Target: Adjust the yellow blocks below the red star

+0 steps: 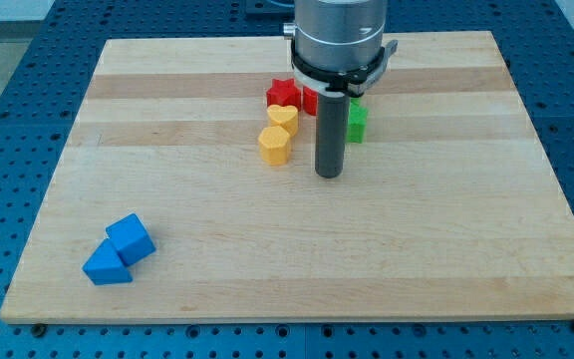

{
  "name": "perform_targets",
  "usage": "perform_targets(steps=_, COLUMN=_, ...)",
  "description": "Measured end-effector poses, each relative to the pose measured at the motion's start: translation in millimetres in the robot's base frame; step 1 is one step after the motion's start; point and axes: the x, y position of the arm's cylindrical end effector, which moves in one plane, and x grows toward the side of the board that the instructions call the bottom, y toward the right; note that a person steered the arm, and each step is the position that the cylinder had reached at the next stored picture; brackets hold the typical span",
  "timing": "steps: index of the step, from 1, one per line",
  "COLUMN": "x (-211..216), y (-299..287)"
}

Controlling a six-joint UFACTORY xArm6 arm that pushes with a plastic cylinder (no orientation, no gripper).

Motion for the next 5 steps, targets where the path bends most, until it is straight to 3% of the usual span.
perform_targets(steps=2, x=0.0, y=-3.7)
perform_targets(steps=5, x=21.7, y=-59.5)
